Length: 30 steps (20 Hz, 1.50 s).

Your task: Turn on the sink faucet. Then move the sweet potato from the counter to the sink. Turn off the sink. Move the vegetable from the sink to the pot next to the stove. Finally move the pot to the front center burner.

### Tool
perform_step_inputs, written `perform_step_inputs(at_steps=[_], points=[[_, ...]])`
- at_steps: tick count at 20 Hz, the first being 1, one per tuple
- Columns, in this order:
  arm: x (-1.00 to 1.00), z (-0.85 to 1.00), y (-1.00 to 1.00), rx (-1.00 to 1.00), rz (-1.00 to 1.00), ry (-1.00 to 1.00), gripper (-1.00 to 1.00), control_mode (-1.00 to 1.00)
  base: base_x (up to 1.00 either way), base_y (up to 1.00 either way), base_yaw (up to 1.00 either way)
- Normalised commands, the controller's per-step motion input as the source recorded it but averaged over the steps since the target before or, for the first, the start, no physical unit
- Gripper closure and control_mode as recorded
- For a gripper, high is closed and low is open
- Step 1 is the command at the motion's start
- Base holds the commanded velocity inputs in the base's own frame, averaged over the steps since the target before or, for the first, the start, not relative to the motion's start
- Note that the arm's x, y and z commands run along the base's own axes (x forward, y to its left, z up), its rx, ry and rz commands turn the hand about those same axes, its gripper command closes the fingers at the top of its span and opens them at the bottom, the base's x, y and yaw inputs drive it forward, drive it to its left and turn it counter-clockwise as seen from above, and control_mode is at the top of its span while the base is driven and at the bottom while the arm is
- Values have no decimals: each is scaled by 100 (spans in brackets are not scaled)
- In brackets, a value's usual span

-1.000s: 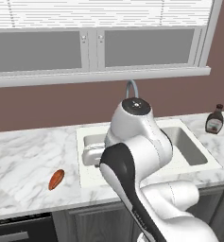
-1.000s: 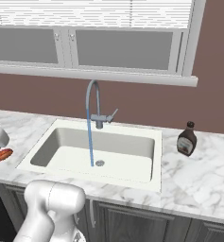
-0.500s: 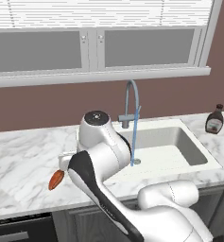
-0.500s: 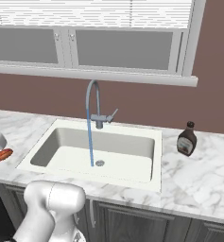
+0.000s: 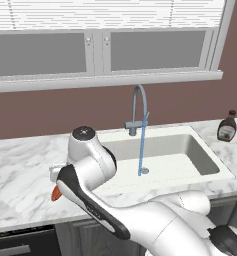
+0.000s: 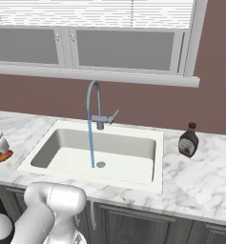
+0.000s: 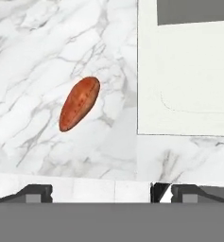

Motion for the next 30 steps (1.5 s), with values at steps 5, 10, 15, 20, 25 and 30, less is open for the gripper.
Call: perform_step_inputs(at_steps=[5, 10, 15, 20, 25, 30], points=[[36, -40, 28, -1, -4, 13, -100, -100, 0, 0, 0], [35, -37, 24, -1, -4, 9, -100, -100, 0, 0, 0], [32, -35, 15, -2, -4, 3, -100, -100, 0, 0, 0], [25, -31, 14, -3, -4, 2, -100, -100, 0, 0, 0], [20, -29, 16, -2, -3, 3, -100, -100, 0, 0, 0], [17, -21, 16, 0, -1, 3, -100, -100, 0, 0, 0]])
